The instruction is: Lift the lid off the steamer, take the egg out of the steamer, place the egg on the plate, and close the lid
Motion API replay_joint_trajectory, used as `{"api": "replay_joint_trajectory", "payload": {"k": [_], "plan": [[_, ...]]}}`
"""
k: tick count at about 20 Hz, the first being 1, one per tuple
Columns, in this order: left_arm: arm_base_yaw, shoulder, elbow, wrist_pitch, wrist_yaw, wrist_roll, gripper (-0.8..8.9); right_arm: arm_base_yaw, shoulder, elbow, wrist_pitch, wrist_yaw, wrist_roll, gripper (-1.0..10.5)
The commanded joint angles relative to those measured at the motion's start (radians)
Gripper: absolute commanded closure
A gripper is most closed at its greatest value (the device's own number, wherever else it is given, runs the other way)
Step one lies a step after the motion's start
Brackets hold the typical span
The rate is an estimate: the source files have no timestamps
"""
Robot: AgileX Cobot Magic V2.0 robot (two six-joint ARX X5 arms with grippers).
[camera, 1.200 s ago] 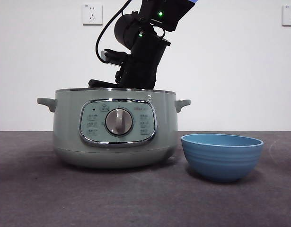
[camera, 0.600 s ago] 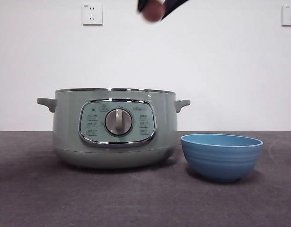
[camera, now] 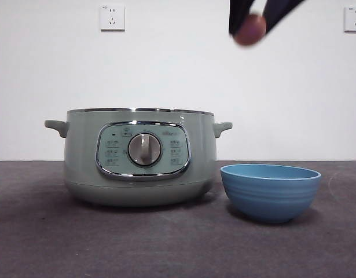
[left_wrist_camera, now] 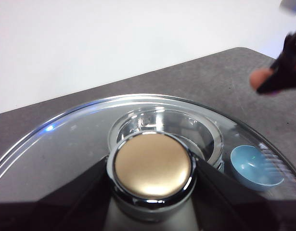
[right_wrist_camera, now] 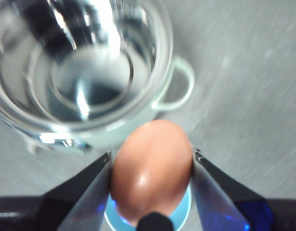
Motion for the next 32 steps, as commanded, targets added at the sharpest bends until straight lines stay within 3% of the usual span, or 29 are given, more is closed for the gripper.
{"api": "replay_joint_trajectory", "payload": {"k": [1, 4, 13, 26, 28, 30, 32], "plan": [[-0.001, -0.01, 0.004, 0.051, 0.002, 0.004, 8.22, -0.001, 0.003, -0.141, 0.076, -0.01, 0.005, 9.6], [-0.001, -0.01, 0.004, 0.05, 0.002, 0.004, 8.22, -0.001, 0.003, -0.319, 0.219, -0.064, 0.034, 9.6], [-0.001, -0.01, 0.004, 0.028, 0.002, 0.003, 8.22, -0.02, 0.009, -0.622, 0.51, -0.077, 0.055, 9.6], [-0.001, -0.01, 0.004, 0.007, 0.002, 0.001, 8.22, -0.034, 0.149, -0.65, 0.618, -0.08, 0.049, 9.5], [-0.001, -0.01, 0.004, 0.008, 0.002, 0.001, 8.22, -0.032, 0.149, -0.65, 0.61, -0.08, 0.049, 9.0], [-0.001, -0.01, 0.004, 0.008, 0.002, 0.001, 8.22, -0.031, 0.149, -0.649, 0.61, -0.08, 0.049, 5.9], [-0.001, -0.01, 0.004, 0.008, 0.002, 0.001, 8.22, -0.032, 0.141, -0.649, 0.61, -0.08, 0.049, 5.0]]}}
